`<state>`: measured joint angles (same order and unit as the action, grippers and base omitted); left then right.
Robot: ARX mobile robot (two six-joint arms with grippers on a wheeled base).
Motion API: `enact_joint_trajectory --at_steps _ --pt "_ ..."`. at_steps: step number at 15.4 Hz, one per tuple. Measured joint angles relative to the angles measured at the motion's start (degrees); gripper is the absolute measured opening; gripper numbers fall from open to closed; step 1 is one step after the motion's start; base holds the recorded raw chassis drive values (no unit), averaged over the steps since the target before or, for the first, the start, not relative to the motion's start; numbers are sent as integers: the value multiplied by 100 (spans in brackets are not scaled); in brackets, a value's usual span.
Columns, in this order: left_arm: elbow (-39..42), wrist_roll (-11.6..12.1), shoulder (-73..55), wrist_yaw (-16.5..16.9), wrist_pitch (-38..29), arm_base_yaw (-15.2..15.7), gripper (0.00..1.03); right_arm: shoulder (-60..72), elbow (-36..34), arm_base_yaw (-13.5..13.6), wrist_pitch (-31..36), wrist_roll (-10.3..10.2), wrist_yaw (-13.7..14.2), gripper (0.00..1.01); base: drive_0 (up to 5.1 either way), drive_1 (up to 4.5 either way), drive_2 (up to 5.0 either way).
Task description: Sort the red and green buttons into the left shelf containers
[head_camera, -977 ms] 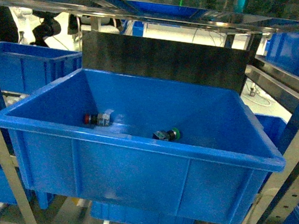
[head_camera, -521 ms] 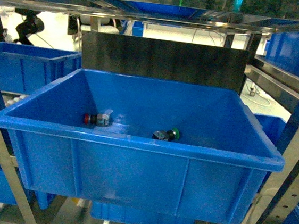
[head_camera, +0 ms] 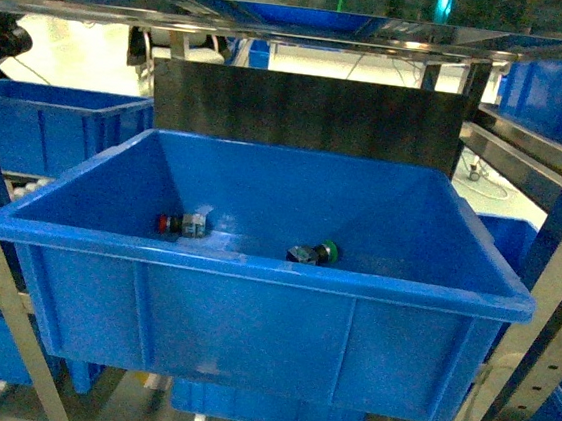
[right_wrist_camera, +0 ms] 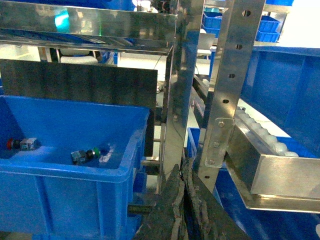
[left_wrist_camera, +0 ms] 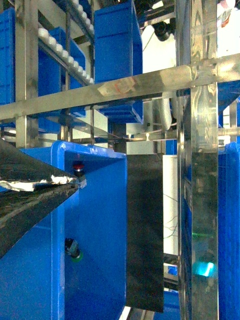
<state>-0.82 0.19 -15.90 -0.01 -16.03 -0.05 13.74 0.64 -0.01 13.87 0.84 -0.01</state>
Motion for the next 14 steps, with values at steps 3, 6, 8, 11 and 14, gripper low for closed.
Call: enact_joint_trajectory --at_steps 3,6,8,11,14 --pt "0 2 345 0 341 0 2 -297 0 0 -302 0 0 2 0 0 0" --pt "0 0 605 -2 601 0 2 -1198 2 0 -1440 0 0 2 0 0 0" --pt "-2 0 1421 -9 1679 0 2 -1349 2 0 -1445 0 -2 2 0 0 0" --pt "-2 0 1532 2 1598 0 2 -1349 2 0 -1412 0 -4 2 0 0 0" --pt "-2 0 1532 0 1624 0 2 -1349 2 0 -1410 0 -7 2 0 0 0"
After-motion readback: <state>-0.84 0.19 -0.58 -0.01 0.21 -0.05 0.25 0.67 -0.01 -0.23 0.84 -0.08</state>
